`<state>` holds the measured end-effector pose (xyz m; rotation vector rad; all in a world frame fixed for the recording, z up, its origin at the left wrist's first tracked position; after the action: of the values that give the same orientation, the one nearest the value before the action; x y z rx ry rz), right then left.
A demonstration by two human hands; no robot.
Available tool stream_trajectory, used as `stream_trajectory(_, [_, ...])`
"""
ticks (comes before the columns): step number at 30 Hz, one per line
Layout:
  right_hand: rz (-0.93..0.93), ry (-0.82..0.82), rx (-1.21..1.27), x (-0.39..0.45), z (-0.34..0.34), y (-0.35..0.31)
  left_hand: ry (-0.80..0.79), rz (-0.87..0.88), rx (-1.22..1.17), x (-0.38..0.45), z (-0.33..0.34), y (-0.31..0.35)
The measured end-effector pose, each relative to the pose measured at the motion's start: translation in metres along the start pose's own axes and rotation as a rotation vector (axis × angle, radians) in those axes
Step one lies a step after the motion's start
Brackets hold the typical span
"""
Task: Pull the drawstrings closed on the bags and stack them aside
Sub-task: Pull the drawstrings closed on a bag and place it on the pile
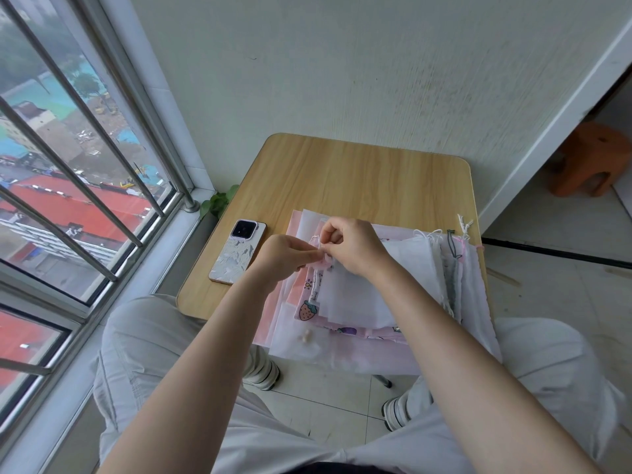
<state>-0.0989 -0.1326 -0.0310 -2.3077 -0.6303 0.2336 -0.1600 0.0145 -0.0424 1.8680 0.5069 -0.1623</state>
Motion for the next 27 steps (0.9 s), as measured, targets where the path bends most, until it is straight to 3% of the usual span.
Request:
stream_trajectory(9, [-0.059, 0.024, -0.094, -0.003, 0.001, -0.004, 0.023, 0.025, 0.015, -0.005, 0.004, 0.005])
stream_trajectory(20, [-0.213, -0.088, -0.469, -0.003, 0.004, -0.014, 0.056, 0.112, 0.130, -0.001, 0.009, 0.003])
stream_trajectory(27, [-0.080, -0.128, -0.393, -0.002, 0.002, -0.014, 0.141, 0.246, 0.302, 0.001, 0.012, 0.003])
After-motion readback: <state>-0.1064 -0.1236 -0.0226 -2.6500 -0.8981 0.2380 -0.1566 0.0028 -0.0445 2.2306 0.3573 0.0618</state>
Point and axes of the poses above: each hand's wrist, its own x-axis towards the middle knuckle, its own z-axis out of the palm, y = z × x, the point moved 1 cm from there along x, towards the middle knuckle, and after that the axes turned 4 degrees about -x, right-handed, at the moved point
